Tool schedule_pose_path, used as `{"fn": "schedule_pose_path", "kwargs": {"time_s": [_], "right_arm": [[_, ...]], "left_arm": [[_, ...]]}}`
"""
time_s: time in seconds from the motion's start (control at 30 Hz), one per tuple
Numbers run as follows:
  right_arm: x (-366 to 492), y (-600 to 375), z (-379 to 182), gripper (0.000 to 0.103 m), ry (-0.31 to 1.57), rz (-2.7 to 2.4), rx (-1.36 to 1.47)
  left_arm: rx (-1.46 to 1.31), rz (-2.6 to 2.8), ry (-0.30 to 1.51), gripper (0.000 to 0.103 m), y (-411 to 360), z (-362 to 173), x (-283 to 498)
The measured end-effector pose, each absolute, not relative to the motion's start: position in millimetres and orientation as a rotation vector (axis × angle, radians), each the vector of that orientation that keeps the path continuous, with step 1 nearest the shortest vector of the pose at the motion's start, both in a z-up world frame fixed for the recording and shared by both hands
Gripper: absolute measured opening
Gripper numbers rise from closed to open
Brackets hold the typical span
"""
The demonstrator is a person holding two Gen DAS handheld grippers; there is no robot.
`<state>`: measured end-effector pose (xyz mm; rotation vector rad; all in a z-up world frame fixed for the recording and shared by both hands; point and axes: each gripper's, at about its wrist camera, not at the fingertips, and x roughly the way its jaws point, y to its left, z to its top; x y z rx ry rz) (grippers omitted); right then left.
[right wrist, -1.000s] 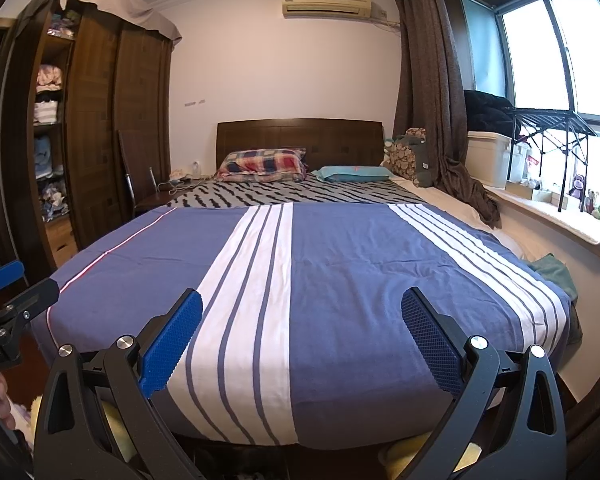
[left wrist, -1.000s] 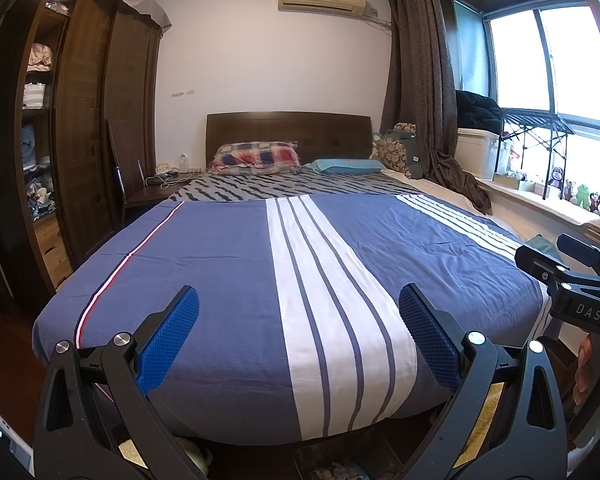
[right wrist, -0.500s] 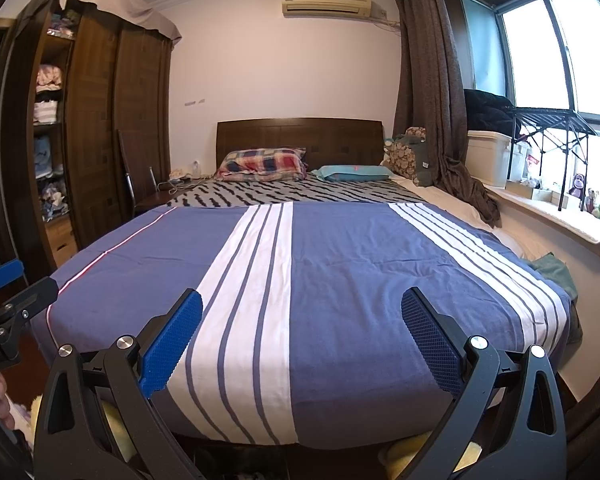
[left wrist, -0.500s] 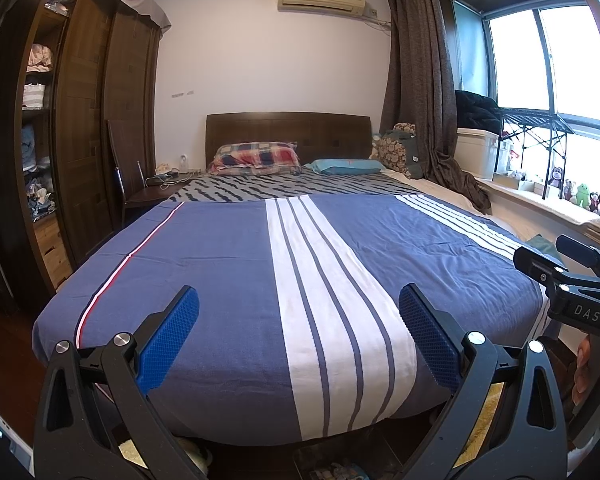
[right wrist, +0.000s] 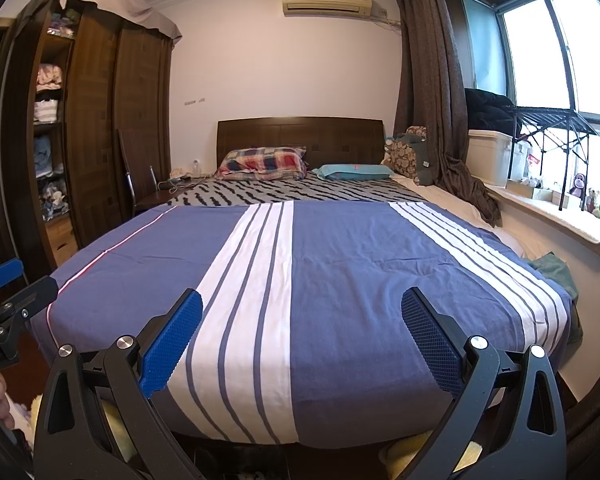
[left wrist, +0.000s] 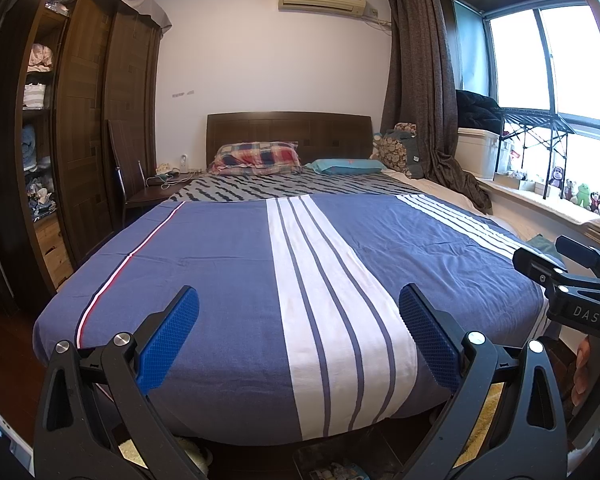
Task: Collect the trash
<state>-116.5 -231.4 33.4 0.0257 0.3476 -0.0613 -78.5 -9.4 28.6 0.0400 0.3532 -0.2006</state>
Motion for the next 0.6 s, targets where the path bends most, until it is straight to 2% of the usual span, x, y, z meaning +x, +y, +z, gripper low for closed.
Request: {"fn": "schedule_pose_path", "kwargs": {"time_s": [0.6], "right_arm": [[-116.6, -229.2, 30.1, 0.1, 0.356, -0.065, 0.031]], "left_arm": [[0.029, -0.189, 0.365, 0.095, -5.1, 27.3, -75.8]]}}
